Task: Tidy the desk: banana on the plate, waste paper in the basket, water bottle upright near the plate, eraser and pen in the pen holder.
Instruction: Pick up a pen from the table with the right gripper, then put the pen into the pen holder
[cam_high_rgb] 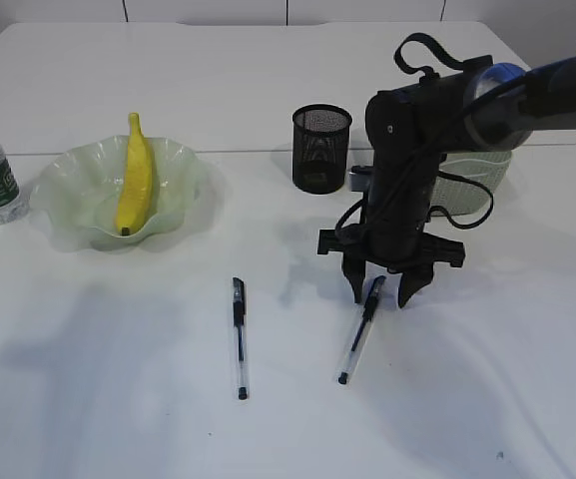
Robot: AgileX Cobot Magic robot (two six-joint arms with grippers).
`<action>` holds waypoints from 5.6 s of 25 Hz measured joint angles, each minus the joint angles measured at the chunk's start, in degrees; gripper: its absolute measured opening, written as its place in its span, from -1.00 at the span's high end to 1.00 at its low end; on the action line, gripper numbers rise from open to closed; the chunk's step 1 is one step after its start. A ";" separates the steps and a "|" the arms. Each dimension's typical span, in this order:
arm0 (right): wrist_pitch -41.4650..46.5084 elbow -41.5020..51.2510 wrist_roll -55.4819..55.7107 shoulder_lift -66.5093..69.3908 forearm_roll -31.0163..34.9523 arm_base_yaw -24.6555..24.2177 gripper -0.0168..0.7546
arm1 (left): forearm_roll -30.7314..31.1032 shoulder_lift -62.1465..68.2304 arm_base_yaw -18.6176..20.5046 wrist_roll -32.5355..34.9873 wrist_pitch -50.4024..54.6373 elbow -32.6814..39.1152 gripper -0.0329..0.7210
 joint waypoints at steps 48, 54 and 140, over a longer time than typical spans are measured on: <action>-0.24 -0.25 0.10 1.10 3.88 0.00 0.32 | 0.21 0.00 0.00 0.00 0.00 0.00 0.98; -0.24 -0.25 0.10 1.10 1.71 0.00 0.32 | 1.08 0.00 0.00 0.00 0.00 0.00 0.98; -33.09 -30.95 -2.89 2.45 -28.46 -2.89 0.74 | 2.51 0.00 0.00 0.00 0.00 0.00 0.98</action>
